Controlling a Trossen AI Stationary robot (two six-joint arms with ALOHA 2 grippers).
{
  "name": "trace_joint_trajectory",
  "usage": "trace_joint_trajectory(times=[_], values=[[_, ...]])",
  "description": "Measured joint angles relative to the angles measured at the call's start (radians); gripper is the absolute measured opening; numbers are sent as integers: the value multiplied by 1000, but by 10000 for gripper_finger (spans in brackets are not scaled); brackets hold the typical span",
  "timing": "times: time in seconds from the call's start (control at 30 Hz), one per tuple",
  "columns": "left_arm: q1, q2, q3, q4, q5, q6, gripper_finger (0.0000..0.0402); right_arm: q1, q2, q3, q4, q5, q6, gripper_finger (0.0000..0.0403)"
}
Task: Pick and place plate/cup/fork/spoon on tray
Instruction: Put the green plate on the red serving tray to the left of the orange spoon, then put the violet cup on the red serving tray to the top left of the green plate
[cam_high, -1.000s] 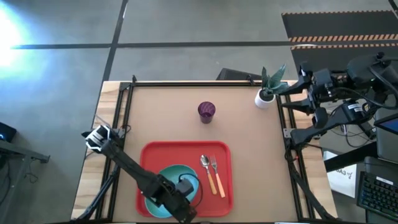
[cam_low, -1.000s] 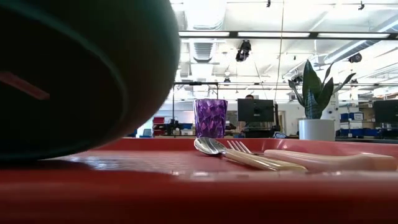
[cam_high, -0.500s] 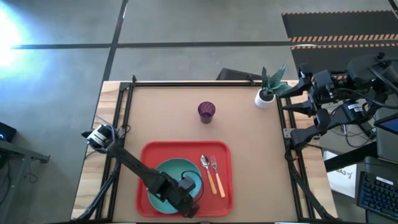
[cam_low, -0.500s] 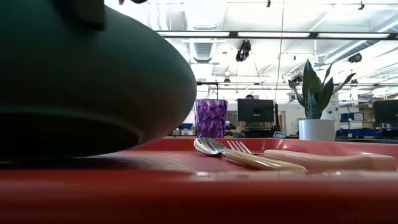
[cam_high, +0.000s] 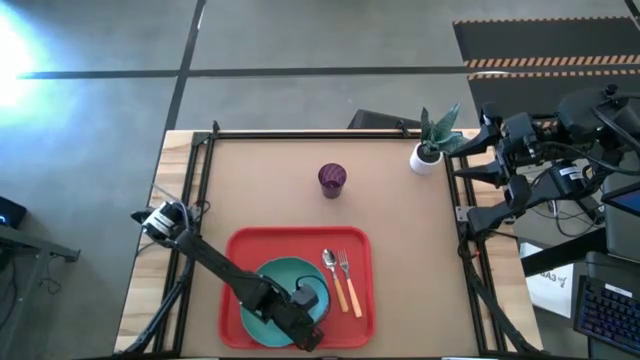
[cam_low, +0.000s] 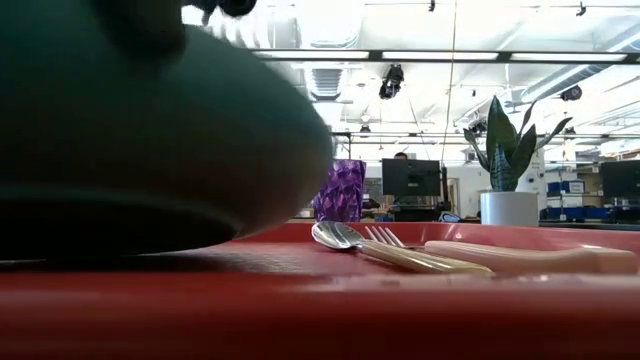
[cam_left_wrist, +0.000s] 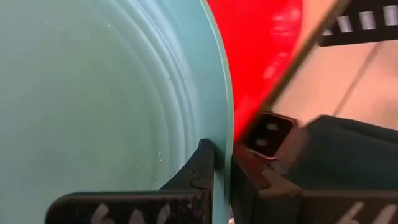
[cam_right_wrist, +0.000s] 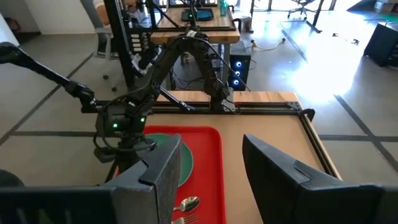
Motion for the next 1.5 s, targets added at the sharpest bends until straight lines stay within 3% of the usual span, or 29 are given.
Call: trace_joint_trajectory(times=[0.5, 0.83, 0.97, 1.33, 1.5], values=[[40, 2, -54, -8, 11, 3, 7, 0, 0, 0, 0, -3, 17, 160], [55, -25, -31, 90, 31, -11, 154, 0, 0, 0, -1, -26, 7, 160], [59, -33, -31, 136, 49, -11, 193, 0, 0, 0, -12, -26, 7, 160], [98, -111, -41, 193, 50, -3, 212, 0, -1, 0, -18, -26, 6, 160], [138, -177, -41, 193, 8, 94, 213, 0, 0, 0, -34, -45, -5, 160]])
